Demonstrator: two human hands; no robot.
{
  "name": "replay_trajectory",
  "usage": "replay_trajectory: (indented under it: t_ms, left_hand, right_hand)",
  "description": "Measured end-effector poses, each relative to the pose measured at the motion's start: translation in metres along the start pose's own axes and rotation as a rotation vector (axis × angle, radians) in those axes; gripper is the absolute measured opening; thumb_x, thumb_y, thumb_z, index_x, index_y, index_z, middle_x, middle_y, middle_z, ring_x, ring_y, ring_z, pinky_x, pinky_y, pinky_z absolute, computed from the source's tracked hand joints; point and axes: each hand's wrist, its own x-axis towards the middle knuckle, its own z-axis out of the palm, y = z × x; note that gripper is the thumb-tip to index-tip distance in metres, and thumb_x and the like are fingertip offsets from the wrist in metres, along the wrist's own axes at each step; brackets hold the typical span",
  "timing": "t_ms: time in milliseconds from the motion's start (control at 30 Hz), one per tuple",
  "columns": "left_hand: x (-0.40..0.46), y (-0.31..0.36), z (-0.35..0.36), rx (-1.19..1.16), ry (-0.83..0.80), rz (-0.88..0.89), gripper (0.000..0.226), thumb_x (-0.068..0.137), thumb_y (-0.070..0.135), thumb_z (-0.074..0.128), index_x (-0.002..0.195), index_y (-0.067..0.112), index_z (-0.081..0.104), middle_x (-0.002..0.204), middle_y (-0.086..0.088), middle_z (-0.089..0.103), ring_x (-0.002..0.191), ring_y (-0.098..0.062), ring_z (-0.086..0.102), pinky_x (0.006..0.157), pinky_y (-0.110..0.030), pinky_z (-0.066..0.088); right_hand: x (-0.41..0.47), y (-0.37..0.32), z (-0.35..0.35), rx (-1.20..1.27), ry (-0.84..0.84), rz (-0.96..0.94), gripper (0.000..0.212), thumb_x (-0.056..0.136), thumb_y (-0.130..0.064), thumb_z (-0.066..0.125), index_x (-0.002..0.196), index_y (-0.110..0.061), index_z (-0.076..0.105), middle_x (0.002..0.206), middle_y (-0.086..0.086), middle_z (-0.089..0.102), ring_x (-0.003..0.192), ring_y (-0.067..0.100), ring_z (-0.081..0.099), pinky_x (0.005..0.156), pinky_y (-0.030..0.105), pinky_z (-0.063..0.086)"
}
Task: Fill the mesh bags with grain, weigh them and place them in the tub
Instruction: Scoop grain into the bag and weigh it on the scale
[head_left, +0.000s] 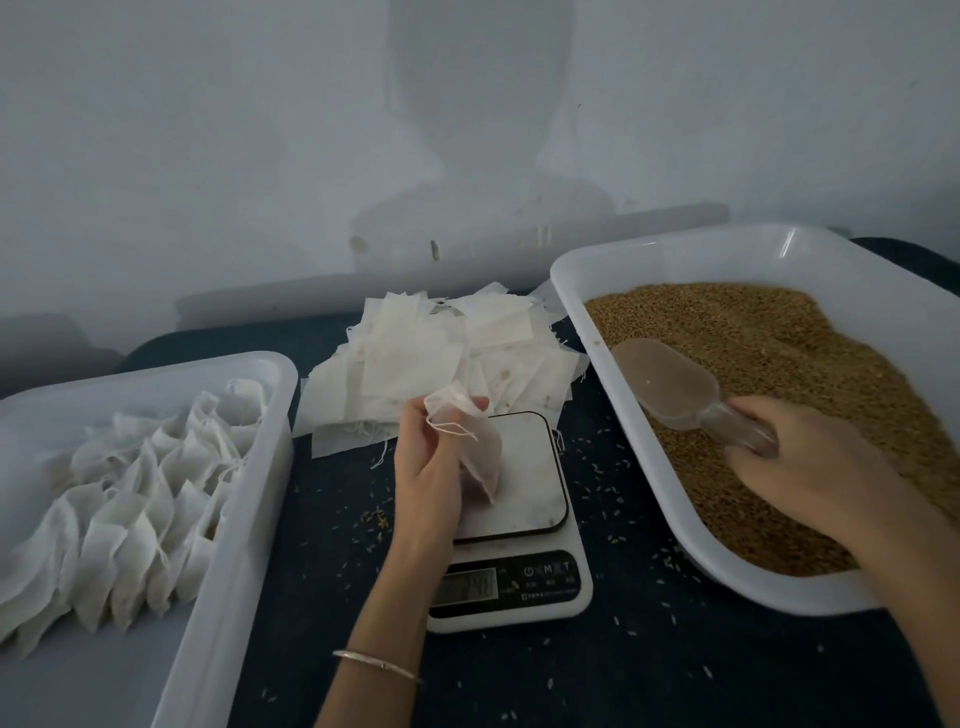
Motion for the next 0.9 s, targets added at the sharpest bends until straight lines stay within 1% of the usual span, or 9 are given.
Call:
replay_trajectory:
  t_ms: [200, 300, 367, 467, 533, 633, 733, 800, 900]
  left_hand:
    - [0.000, -0.004, -0.010, 0.170, -0.110, 0.093, 0.052, 0.081, 0.023, 0.072, 0.126, 0.022, 0.045, 0.109, 0.005, 0.061, 0.089, 0.003, 0.061, 0.070, -0.011, 0.048]
    - [0.004, -0.001, -0.008, 0.316, -0.141, 0.095, 0.031, 0.092, 0.006, 0.055, 0.109, 0.031, 0.059, 0.107, 0.009, 0.065, 0.096, -0.002, 0.062, 0.070, -0.009, 0.048]
    - [0.005, 0.001, -0.006, 0.384, -0.102, 0.147, 0.046, 0.092, -0.002, 0.042, 0.094, 0.037, 0.065, 0.099, 0.012, 0.069, 0.093, -0.005, 0.063, 0.072, -0.012, 0.048]
    - [0.008, 0.001, -0.003, 0.389, -0.092, 0.179, 0.037, 0.093, 0.000, 0.041, 0.102, 0.027, 0.063, 0.099, 0.011, 0.070, 0.087, 0.000, 0.063, 0.069, -0.014, 0.050]
    - [0.009, -0.002, -0.003, 0.387, -0.123, 0.118, 0.026, 0.094, 0.012, 0.055, 0.113, 0.029, 0.054, 0.100, 0.011, 0.066, 0.083, 0.007, 0.061, 0.063, -0.009, 0.048]
    - [0.005, -0.003, -0.009, 0.330, -0.124, 0.068, 0.072, 0.072, 0.040, 0.077, 0.132, 0.029, 0.039, 0.112, 0.011, 0.056, 0.091, 0.008, 0.059, 0.068, -0.008, 0.049]
    - [0.005, 0.003, -0.020, 0.305, -0.104, 0.089, 0.095, 0.064, 0.059, 0.079, 0.142, 0.041, 0.027, 0.129, 0.021, 0.048, 0.110, 0.007, 0.053, 0.084, -0.010, 0.047]
    - [0.005, 0.003, -0.028, 0.294, -0.080, 0.096, 0.098, 0.062, 0.065, 0.069, 0.145, 0.041, 0.023, 0.139, 0.022, 0.043, 0.125, 0.006, 0.043, 0.098, -0.018, 0.037]
    - [0.005, 0.000, -0.039, 0.244, -0.031, 0.089, 0.095, 0.065, 0.066, 0.063, 0.147, 0.039, 0.024, 0.149, 0.019, 0.035, 0.135, 0.002, 0.034, 0.104, -0.026, 0.031]
  right_hand:
    - [0.000, 0.000, 0.000, -0.002, 0.001, -0.001, 0.046, 0.091, -0.022, 0.057, 0.136, -0.026, 0.048, 0.078, -0.007, 0.061, 0.060, 0.014, 0.060, 0.050, 0.026, 0.036]
    - [0.000, 0.001, 0.001, -0.002, 0.000, 0.001, 0.048, 0.091, -0.022, 0.057, 0.138, -0.025, 0.047, 0.078, -0.007, 0.060, 0.059, 0.014, 0.060, 0.050, 0.026, 0.036]
    - [0.000, 0.001, 0.000, -0.004, 0.000, 0.000, 0.048, 0.091, -0.023, 0.057, 0.138, -0.026, 0.047, 0.078, -0.007, 0.060, 0.059, 0.014, 0.060, 0.050, 0.027, 0.037]
    - [0.001, 0.001, 0.001, 0.000, 0.000, 0.001, 0.047, 0.090, -0.022, 0.057, 0.136, -0.026, 0.048, 0.078, -0.006, 0.061, 0.059, 0.015, 0.060, 0.052, 0.028, 0.039]
    - [0.001, 0.001, 0.000, -0.002, -0.001, 0.000, 0.047, 0.090, -0.022, 0.057, 0.136, -0.026, 0.049, 0.079, -0.006, 0.060, 0.061, 0.015, 0.060, 0.053, 0.028, 0.039]
    - [0.000, 0.001, 0.001, -0.015, 0.005, -0.005, 0.046, 0.090, -0.023, 0.058, 0.135, -0.027, 0.049, 0.077, -0.006, 0.060, 0.058, 0.014, 0.060, 0.050, 0.026, 0.037]
    - [0.000, 0.001, 0.001, -0.019, 0.008, 0.005, 0.046, 0.090, -0.023, 0.058, 0.135, -0.027, 0.049, 0.076, -0.007, 0.060, 0.057, 0.014, 0.059, 0.049, 0.025, 0.035]
    - [0.000, 0.001, 0.000, -0.014, 0.006, 0.006, 0.046, 0.090, -0.023, 0.058, 0.135, -0.027, 0.049, 0.077, -0.006, 0.060, 0.059, 0.014, 0.059, 0.050, 0.026, 0.035]
    - [0.000, 0.001, 0.001, -0.004, -0.006, -0.003, 0.043, 0.090, -0.022, 0.057, 0.133, -0.026, 0.050, 0.075, -0.003, 0.062, 0.059, 0.017, 0.060, 0.051, 0.027, 0.037]
